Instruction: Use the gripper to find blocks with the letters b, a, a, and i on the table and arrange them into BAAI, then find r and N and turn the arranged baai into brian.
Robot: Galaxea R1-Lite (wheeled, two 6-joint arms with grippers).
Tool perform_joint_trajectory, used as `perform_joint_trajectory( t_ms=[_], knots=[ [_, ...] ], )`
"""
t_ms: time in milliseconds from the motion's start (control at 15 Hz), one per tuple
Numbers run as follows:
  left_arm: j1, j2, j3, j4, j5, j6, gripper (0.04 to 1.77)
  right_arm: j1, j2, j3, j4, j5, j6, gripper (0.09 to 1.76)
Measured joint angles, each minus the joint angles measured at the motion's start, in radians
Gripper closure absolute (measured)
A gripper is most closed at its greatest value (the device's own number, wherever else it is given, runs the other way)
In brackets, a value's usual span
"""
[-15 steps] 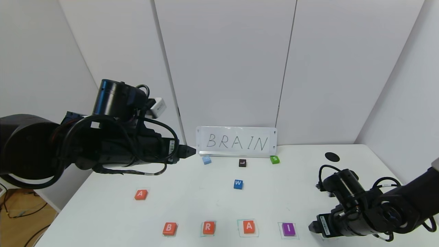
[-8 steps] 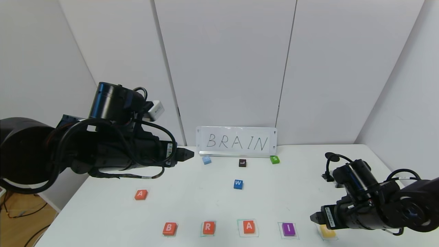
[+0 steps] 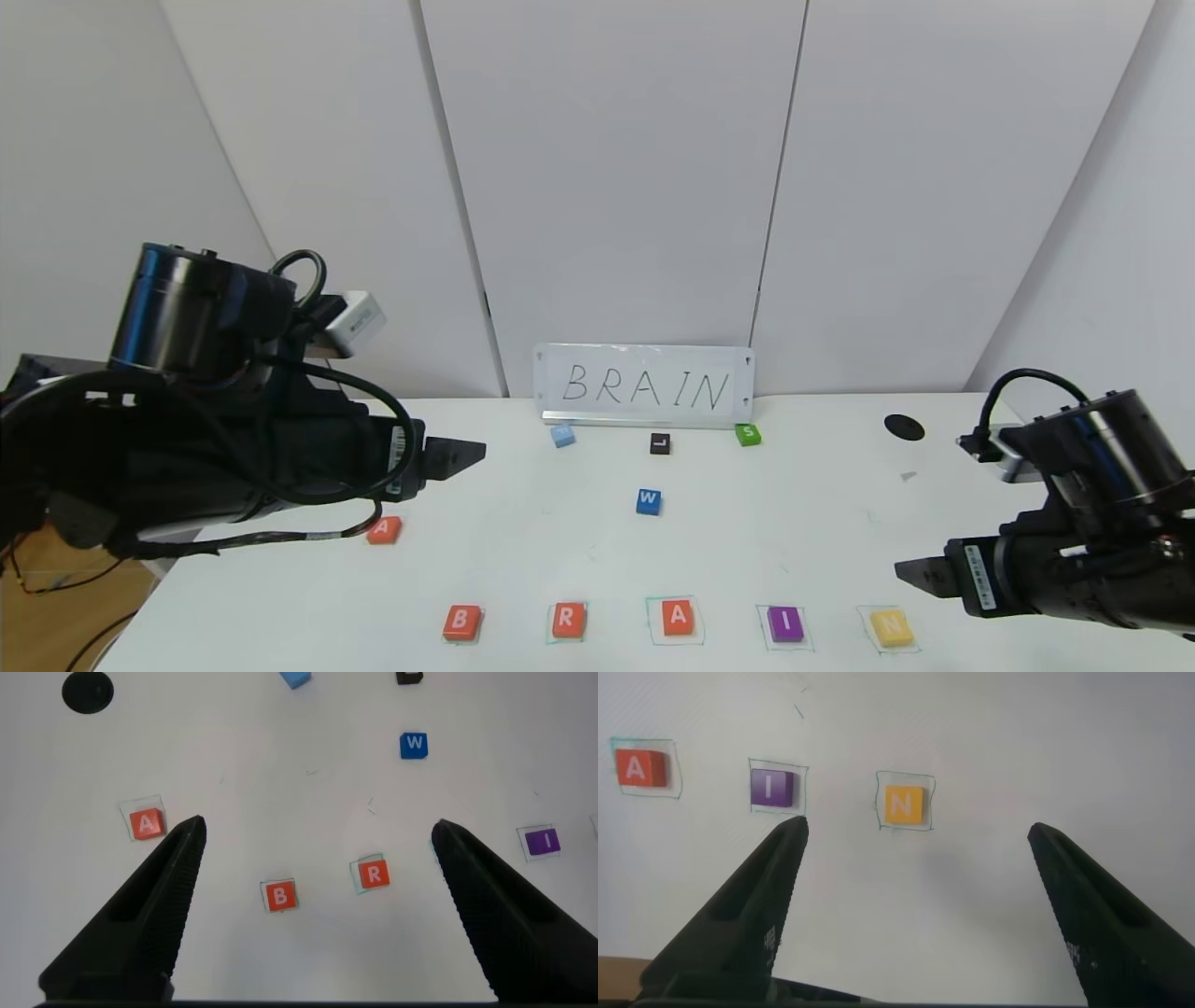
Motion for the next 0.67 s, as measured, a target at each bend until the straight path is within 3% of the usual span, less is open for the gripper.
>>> perform_joint_trajectory(
  t_ms=[200,400,667],
  knots=[
    [0.001,-0.111,0.095,0.011,0.003,0.000,0.09,0.006,-0.146,0.011,0.069,-0.033,0.000,0.15],
    [0.001,-0.233,0.189,0.018,0.045,0.001,0.09,0.014,-0.290,0.026,0.133,-0.097,0.001,0.15],
    [0.004,-0.402,0.268,0.110,0.070,0.003,0.09,0.016,-0.488,0.054,0.226,-0.122,0.000,0.15]
  ],
)
